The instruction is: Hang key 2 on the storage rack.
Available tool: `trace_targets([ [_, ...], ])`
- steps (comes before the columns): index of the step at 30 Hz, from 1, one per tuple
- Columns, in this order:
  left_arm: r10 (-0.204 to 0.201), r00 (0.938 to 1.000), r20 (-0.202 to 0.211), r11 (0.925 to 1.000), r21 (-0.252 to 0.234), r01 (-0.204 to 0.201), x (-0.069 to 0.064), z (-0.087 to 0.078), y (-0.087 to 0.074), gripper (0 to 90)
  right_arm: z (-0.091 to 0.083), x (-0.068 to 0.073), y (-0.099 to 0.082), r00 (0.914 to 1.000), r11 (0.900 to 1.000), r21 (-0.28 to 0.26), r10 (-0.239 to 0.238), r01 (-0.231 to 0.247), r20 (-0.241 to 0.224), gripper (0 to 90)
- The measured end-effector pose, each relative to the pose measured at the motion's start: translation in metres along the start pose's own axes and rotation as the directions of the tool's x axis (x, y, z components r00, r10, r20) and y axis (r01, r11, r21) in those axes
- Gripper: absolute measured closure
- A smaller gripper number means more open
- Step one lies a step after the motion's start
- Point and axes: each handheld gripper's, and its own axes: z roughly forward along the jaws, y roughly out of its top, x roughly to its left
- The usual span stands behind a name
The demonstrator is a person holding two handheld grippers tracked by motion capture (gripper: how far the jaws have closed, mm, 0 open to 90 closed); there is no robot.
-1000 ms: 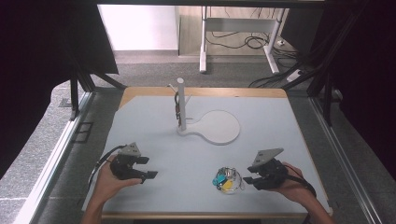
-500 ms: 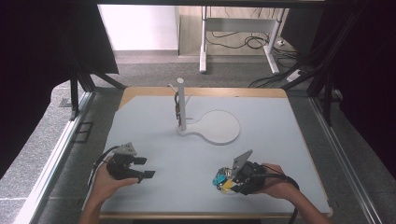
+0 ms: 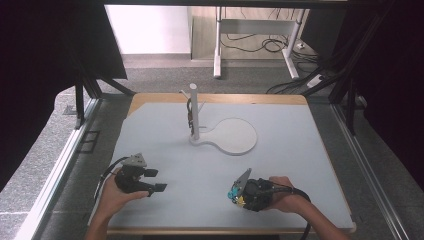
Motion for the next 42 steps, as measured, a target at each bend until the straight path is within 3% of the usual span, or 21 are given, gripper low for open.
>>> trace_targets([
  [3,0.0,1.0,-0.002,1.0,0.001,0.0,0.0,0.0,0.0,31.1,0.002,0.001,0.004,0.9997,0.9996,0.016,-0.024,0.024,-0.001,84.3],
  [6,0.004,1.0,-0.003,1.0,0.003,-0.004,0.0,0.0,0.0,31.1,0.003,0.001,0.008,1.0,0.9996,0.028,-0.005,0.005,-0.006,86.2],
  [7,0.001,1.0,-0.003,1.0,0.001,-0.001,0.0,0.0,0.0,31.1,0.003,-0.002,0.009,0.9994,0.9993,0.024,0.028,-0.028,-0.02,86.3],
  [9,0.001,1.0,-0.004,1.0,0.001,-0.001,0.0,0.0,0.0,31.1,0.003,-0.003,0.009,0.9985,0.9989,0.014,0.046,-0.045,-0.03,86.4],
  [12,0.003,1.0,-0.005,1.0,0.001,-0.003,0.0,0.0,0.0,31.1,-0.001,-0.01,0.008,0.9913,0.9927,-0.028,0.115,-0.117,-0.063,86.5],
  [13,0.005,1.0,-0.006,1.0,0.001,-0.005,0.001,-0.001,-0.001,31.1,-0.005,-0.014,0.007,0.9858,0.9865,-0.055,0.15,-0.154,-0.074,86.6],
  [14,0.004,1.0,-0.007,1.0,0.0,-0.004,0.0,-0.001,-0.001,31.1,-0.005,-0.014,0.007,0.9858,0.9865,-0.055,0.15,-0.154,-0.074,86.6],
  [20,0.004,1.0,-0.007,1.0,0.006,-0.004,0.0,0.001,-0.001,31.0,-0.022,-0.028,0.005,0.9674,0.961,-0.129,0.233,-0.245,-0.1,86.7],
  [22,0.002,1.0,-0.008,1.0,0.006,-0.002,0.0,0.002,-0.001,30.9,-0.03,-0.033,0.004,0.9582,0.9488,-0.145,0.268,-0.28,-0.1,86.9],
  [26,0.001,1.0,-0.009,1.0,0.004,-0.001,-0.001,0.002,-0.001,31.0,-0.044,-0.046,0.002,0.9311,0.9183,-0.161,0.347,-0.362,-0.113,87.2],
  [29,0.002,1.0,-0.01,1.0,0.003,-0.002,-0.001,0.001,-0.001,31.0,-0.052,-0.056,0.001,0.9162,0.9024,-0.165,0.382,-0.398,-0.123,87.4],
  [40,0.003,1.0,-0.009,1.0,0.007,-0.003,0.0,0.002,-0.001,31.1,-0.069,-0.079,0.001,0.8872,0.8763,-0.144,0.447,-0.46,-0.116,87.6],
  [41,0.004,0.9999,-0.009,1.0,0.007,-0.004,0.0,0.002,-0.001,31.1,-0.073,-0.083,0.002,0.8815,0.8713,-0.14,0.457,-0.47,-0.119,87.7],
  [42,0.004,0.9999,-0.01,1.0,0.007,-0.004,0.0,0.003,-0.001,31.1,-0.073,-0.083,0.002,0.8815,0.8713,-0.14,0.457,-0.47,-0.119,87.7],
])
